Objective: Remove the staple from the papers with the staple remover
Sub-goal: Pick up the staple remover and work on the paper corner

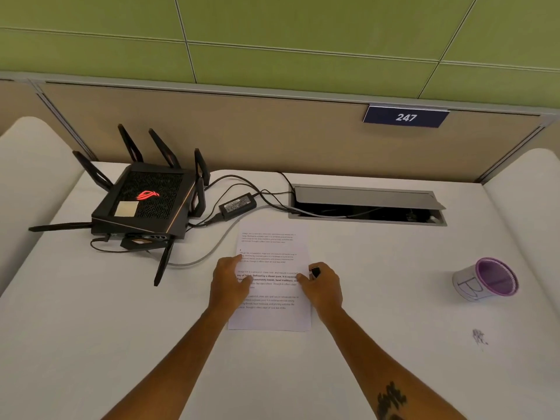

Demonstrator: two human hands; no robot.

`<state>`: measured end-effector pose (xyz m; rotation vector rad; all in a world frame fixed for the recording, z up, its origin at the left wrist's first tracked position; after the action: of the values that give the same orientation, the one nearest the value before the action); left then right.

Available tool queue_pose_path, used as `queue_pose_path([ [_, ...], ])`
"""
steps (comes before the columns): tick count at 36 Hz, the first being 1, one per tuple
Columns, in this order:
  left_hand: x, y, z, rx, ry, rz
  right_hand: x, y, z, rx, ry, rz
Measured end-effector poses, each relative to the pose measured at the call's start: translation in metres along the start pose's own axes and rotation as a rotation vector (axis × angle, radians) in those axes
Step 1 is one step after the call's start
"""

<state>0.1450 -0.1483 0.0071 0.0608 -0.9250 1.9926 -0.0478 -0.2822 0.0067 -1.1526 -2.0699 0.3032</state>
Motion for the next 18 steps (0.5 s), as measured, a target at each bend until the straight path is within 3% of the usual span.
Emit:
queue_pose_path([
  [7, -0.003, 0.005, -0.003, -0.08, 0.015, 0.036, -0.003, 0.0, -0.002, 0.188, 0.001, 0.032],
  [18, -0.003, 0.012, -0.004, -0.205, 0.048, 0.055, -0.002, 0.0, 0.0, 0.245, 0.006, 0.072],
])
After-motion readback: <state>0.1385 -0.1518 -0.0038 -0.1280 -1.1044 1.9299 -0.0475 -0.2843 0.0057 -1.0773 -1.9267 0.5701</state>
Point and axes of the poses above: each hand's wrist, its own x-axis away from the middle knuckle, its own y-axis out of the palm, z = x × y, the point moved 1 cm from there along -x, towards the middle knuckle, and after that the axes turned 8 degrees about -z, right-handed, at the moved point
